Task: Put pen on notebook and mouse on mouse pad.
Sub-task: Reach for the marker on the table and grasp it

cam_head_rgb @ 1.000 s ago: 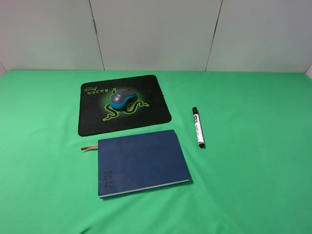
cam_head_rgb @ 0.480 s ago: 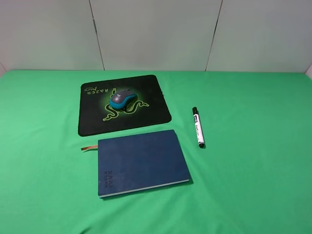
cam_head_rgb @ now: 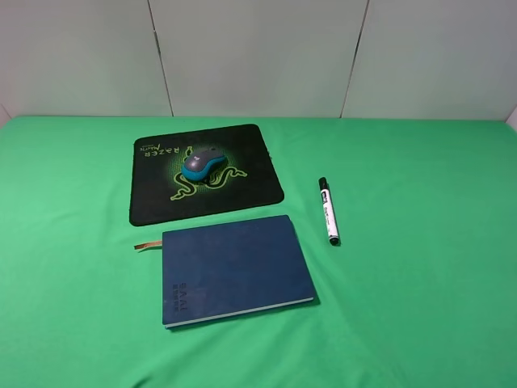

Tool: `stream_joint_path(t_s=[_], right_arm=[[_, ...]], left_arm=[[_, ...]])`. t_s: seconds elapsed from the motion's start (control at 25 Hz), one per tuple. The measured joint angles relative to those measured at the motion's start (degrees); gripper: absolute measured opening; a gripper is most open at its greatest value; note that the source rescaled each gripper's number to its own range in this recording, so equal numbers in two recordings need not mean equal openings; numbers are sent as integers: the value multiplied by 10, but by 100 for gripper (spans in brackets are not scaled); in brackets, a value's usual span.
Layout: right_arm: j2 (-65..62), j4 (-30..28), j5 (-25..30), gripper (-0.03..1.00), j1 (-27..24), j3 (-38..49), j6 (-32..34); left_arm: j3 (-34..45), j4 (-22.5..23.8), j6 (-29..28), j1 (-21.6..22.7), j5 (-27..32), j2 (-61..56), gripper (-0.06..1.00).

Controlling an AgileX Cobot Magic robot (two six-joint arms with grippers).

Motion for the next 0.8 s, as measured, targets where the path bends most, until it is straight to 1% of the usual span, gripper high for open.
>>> stream_joint_path(t_s=[0.8], right_arm=[[0,2,0,100,0,0,2]], left_arm=[[0,0,0,0,0,0,100]])
